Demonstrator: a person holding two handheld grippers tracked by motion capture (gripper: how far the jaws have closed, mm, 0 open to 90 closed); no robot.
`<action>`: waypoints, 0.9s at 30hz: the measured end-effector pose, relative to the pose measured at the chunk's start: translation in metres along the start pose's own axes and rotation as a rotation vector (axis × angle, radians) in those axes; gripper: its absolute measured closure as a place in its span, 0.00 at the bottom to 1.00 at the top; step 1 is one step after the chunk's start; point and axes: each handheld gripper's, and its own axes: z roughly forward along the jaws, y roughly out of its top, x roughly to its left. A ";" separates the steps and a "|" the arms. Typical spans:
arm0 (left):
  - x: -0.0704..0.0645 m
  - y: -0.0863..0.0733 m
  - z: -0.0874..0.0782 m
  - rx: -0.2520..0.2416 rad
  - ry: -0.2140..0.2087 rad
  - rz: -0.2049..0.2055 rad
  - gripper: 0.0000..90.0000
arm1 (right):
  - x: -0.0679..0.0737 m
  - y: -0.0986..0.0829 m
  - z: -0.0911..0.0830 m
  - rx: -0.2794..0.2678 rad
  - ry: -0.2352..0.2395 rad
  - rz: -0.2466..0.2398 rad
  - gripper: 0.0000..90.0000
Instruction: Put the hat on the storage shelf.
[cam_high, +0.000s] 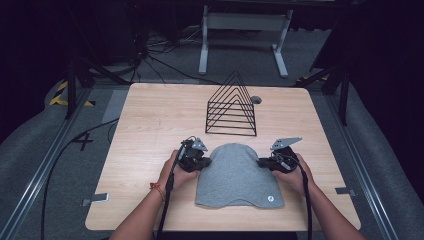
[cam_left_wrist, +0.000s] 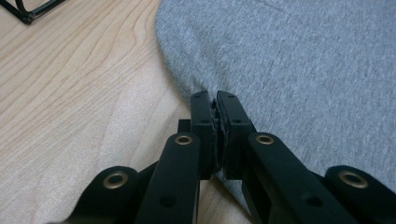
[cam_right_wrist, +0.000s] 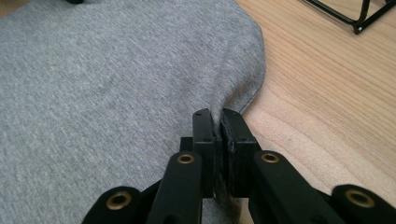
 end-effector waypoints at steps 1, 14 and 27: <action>-0.001 0.000 -0.001 -0.010 0.011 0.002 0.97 | 0.001 0.000 -0.001 -0.006 -0.002 -0.007 0.95; -0.016 0.021 -0.043 -0.119 0.050 0.079 0.97 | 0.020 0.020 -0.044 -0.145 -0.014 -0.085 0.95; -0.031 0.076 -0.094 -0.230 0.092 0.198 0.97 | 0.033 0.055 -0.098 -0.293 -0.060 -0.158 0.95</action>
